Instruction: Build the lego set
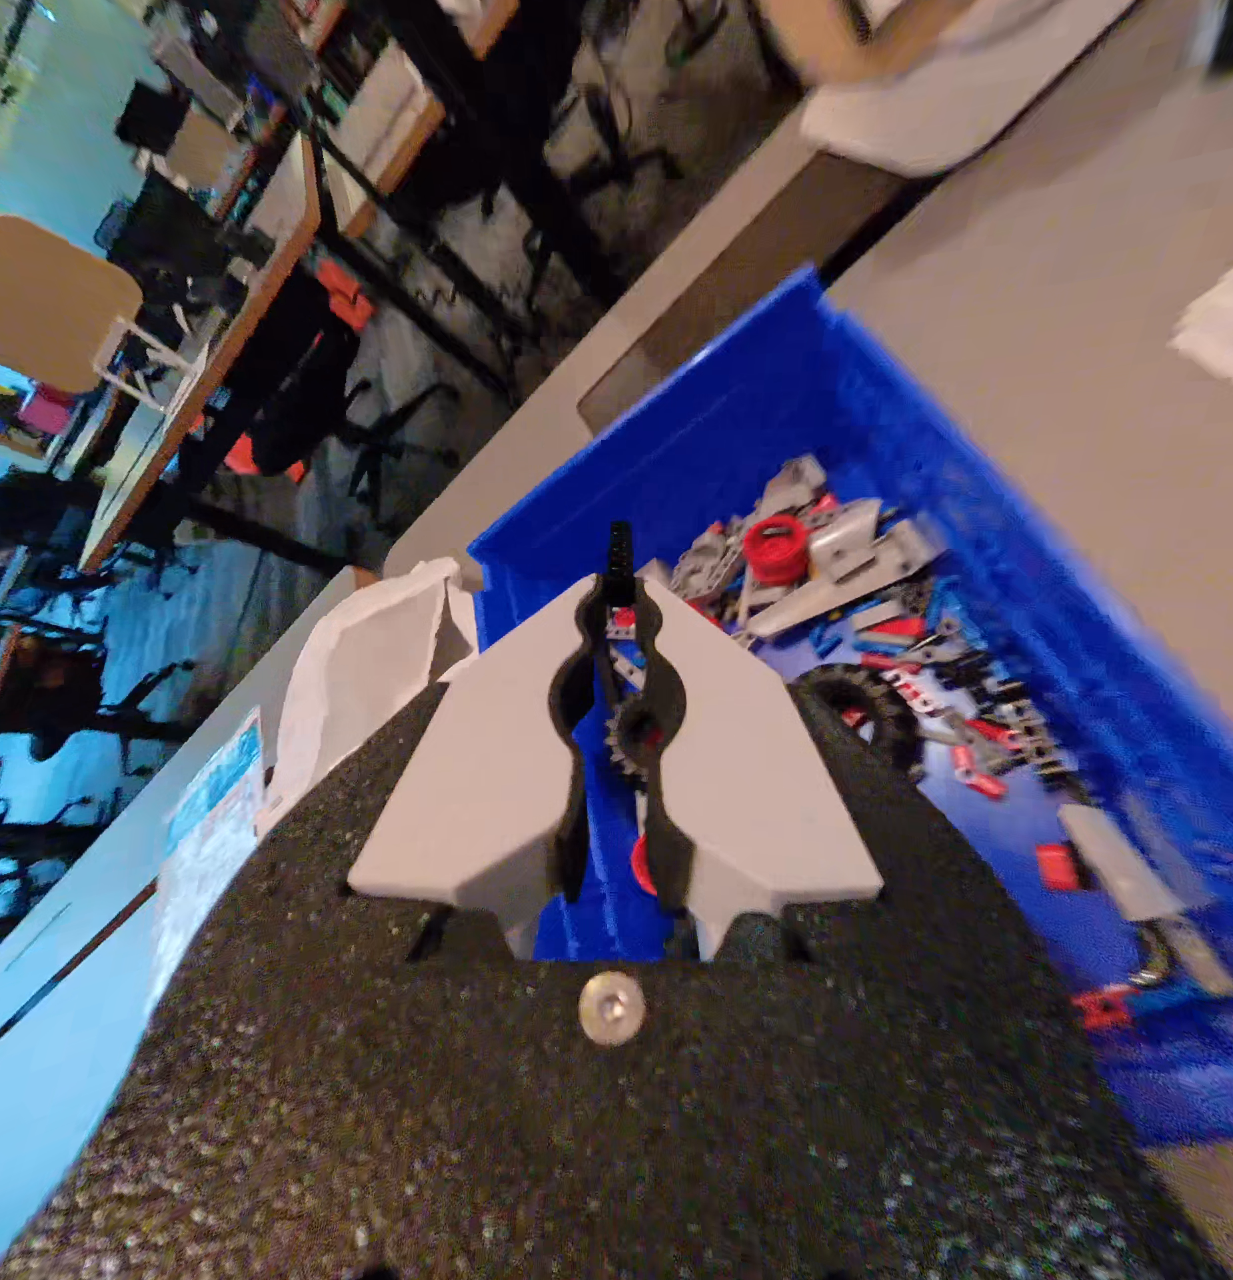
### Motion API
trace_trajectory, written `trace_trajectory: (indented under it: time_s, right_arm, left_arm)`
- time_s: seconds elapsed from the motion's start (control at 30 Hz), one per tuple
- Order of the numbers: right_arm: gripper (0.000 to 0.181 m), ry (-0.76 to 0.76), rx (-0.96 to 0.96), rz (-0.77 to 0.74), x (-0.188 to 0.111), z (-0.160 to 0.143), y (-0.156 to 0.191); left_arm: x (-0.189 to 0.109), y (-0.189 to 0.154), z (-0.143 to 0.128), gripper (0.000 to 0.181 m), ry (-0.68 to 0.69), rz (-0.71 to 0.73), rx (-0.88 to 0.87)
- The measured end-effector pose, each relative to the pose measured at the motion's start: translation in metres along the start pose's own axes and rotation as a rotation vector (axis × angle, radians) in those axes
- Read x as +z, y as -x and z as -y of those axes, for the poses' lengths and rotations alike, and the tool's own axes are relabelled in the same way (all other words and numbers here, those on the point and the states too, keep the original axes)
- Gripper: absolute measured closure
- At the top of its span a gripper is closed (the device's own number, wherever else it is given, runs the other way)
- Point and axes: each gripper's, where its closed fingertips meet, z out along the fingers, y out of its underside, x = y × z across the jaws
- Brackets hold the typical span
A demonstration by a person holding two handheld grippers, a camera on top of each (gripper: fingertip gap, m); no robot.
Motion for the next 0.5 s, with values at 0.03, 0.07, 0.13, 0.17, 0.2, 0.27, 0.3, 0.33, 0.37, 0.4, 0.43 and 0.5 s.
trace_trajectory:
  time_s: [0.03,0.07,0.13,0.17,0.2,0.27,0.3,0.33,0.37,0.4,0.43,0.5]
  right_arm:
    - [0.152,0.0,-0.002,0.002,0.0,0.0,0.0]
    - [0.151,0.0,-0.006,0.004,0.0,0.0,0.001]
    - [0.149,0.001,-0.015,0.003,0.0,0.0,0.002]
    - [0.149,0.003,-0.022,-0.004,0.0,0.0,0.002]
    - [0.149,0.004,-0.034,-0.012,0.0,0.0,0.002]
    - [0.15,0.001,-0.062,-0.023,-0.001,-0.001,0.005]
    - [0.151,0.001,-0.067,-0.018,-0.003,-0.002,0.007]
    - [0.151,0.002,-0.063,-0.014,-0.005,-0.004,0.009]
    - [0.151,0.003,-0.055,-0.011,-0.007,-0.006,0.01]
    - [0.151,0.0,-0.05,-0.009,-0.009,-0.007,0.011]
    - [0.15,-0.012,-0.047,-0.008,-0.012,-0.006,0.012]
    - [0.15,-0.048,-0.051,-0.014,-0.022,-0.001,0.015]
  left_arm:
    - [-0.019,-0.006,0.016,0.176,-0.073,-0.022,-0.04]
    - [-0.038,-0.013,0.03,0.175,-0.143,-0.05,-0.078]
    - [-0.074,-0.038,0.055,0.176,-0.264,-0.151,-0.146]
    - [-0.089,-0.056,0.063,0.176,-0.308,-0.224,-0.17]
    - [-0.102,-0.077,0.069,0.176,-0.334,-0.306,-0.187]
    - [-0.12,-0.122,0.072,0.175,-0.349,-0.46,-0.225]
    - [-0.125,-0.146,0.07,0.175,-0.342,-0.533,-0.243]
    - [-0.129,-0.169,0.068,0.175,-0.336,-0.6,-0.256]
    - [-0.131,-0.19,0.066,0.175,-0.332,-0.654,-0.274]
    - [-0.132,-0.212,0.063,0.176,-0.32,-0.714,-0.296]
    - [-0.134,-0.235,0.061,0.176,-0.31,-0.779,-0.326]
    - [-0.138,-0.275,0.062,0.175,-0.307,-0.884,-0.367]
